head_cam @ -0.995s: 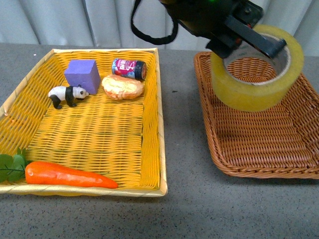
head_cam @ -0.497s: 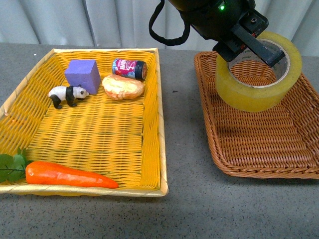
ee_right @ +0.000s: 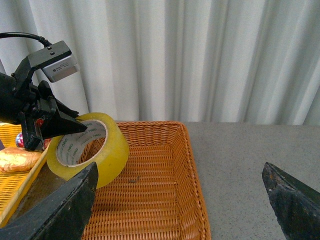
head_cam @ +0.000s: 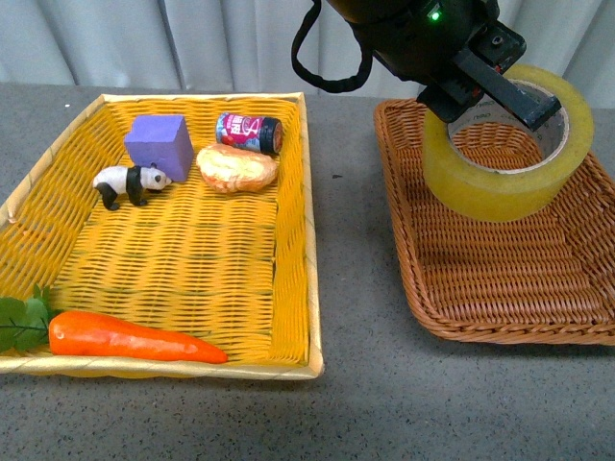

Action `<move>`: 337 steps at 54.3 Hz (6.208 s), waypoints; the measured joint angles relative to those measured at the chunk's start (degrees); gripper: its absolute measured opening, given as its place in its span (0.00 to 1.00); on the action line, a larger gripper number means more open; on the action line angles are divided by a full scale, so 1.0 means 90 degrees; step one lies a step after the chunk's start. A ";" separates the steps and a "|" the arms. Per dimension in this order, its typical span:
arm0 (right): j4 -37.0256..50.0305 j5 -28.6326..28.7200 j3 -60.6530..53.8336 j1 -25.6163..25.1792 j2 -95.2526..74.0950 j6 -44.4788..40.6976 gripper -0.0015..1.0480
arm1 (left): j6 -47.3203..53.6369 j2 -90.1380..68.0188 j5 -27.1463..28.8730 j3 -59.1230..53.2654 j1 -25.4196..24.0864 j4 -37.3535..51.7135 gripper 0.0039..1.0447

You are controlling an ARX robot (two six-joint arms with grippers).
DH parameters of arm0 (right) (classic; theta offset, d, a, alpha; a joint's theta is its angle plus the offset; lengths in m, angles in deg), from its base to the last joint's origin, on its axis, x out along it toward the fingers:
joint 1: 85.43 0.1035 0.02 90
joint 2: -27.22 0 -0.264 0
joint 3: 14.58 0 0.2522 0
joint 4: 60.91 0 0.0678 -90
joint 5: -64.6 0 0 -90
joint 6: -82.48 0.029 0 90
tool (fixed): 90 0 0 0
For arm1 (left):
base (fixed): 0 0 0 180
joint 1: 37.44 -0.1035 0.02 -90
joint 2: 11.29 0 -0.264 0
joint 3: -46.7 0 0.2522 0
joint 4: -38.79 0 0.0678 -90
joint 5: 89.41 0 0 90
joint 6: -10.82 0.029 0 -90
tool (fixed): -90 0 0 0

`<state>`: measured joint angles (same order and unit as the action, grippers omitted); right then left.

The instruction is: Move tape to another basket

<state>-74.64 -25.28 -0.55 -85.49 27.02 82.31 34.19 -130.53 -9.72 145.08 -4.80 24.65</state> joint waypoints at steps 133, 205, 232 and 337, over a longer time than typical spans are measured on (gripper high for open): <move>-0.2577 0.2637 0.8417 0.0321 -1.2101 -0.4510 0.67 | -0.0401 0.0046 0.0308 0.0007 -0.0061 -0.0007 0.15; -0.2591 0.1668 0.9003 -0.0325 -1.3583 -0.3177 0.15 | -0.2543 0.0175 0.2497 -0.0508 -0.1632 0.1700 0.94; -0.1630 0.1535 0.8816 -0.0277 -1.3614 -0.2820 0.53 | -0.3014 0.0619 0.3079 -0.1797 -0.2208 0.2528 0.94; 0.4750 -0.0012 0.0087 0.0002 -0.4947 -0.0049 0.01 | -0.2630 0.9041 0.1144 -0.9265 -0.3621 0.4146 0.03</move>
<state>-31.88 -25.39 0.24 -85.47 -17.51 81.88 10.52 -49.16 0.57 61.70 -37.39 61.96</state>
